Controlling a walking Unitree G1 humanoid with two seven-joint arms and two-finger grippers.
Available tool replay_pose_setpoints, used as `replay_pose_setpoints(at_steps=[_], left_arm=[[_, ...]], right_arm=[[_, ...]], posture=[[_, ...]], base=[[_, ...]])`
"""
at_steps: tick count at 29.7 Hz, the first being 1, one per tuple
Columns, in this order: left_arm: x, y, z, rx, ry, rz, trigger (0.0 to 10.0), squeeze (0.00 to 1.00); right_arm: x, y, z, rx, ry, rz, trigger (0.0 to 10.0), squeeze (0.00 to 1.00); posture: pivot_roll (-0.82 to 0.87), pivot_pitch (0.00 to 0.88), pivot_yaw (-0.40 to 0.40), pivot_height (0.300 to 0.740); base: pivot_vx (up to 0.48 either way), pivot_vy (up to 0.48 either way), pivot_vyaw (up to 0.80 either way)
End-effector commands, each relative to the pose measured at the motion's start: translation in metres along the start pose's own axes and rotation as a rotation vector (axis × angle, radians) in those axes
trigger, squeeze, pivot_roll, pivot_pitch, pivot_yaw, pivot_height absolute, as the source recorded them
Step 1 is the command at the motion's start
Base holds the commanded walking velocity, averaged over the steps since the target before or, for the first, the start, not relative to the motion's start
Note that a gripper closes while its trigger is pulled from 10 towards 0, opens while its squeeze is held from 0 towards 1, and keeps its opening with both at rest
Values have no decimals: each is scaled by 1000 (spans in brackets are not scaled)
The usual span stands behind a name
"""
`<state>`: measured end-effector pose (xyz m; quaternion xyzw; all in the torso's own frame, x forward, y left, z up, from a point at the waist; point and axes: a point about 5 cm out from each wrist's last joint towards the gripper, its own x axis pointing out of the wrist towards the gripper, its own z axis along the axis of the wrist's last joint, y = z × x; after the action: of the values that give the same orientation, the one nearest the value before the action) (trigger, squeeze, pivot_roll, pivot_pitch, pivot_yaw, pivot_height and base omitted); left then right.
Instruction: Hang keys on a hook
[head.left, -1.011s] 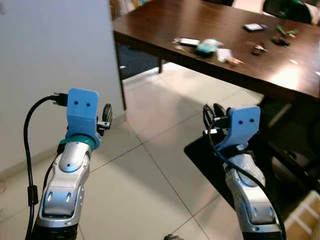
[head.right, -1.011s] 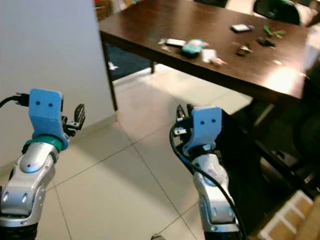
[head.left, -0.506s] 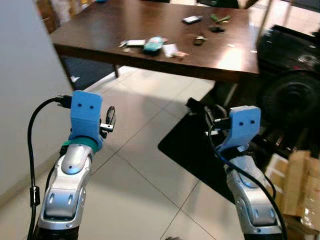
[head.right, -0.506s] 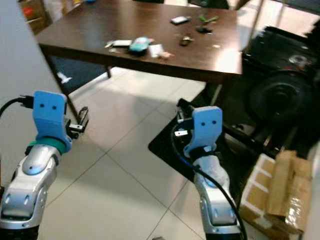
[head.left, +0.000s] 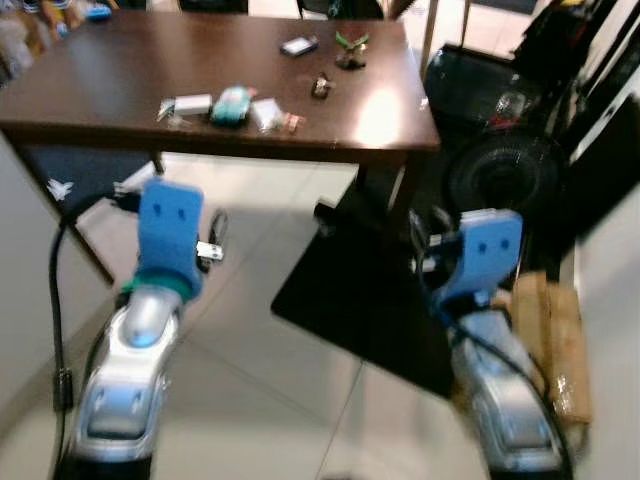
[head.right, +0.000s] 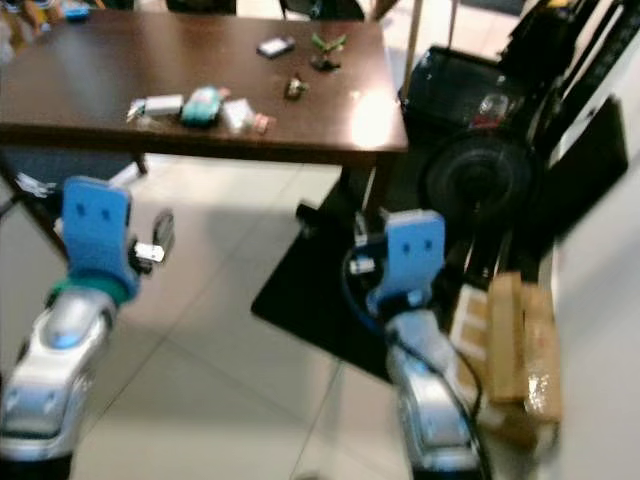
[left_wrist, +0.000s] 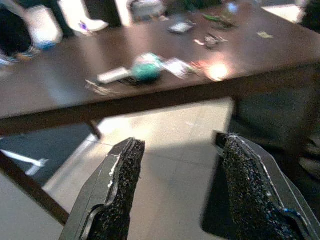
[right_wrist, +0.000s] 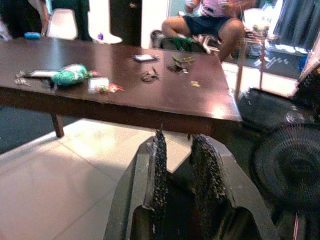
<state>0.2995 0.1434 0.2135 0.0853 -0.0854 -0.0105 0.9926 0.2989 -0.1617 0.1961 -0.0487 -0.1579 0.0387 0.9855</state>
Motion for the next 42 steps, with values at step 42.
replay_pose_setpoints(at_steps=[42], left_arm=[[-2, 10, -8, 11, 23, 33, 10000, 0]], right_arm=[[1, 10, 0, 3, -8, 37, 10000, 0]], posture=[[-124, 66, 112, 740]], base=[[462, 0, -226]])
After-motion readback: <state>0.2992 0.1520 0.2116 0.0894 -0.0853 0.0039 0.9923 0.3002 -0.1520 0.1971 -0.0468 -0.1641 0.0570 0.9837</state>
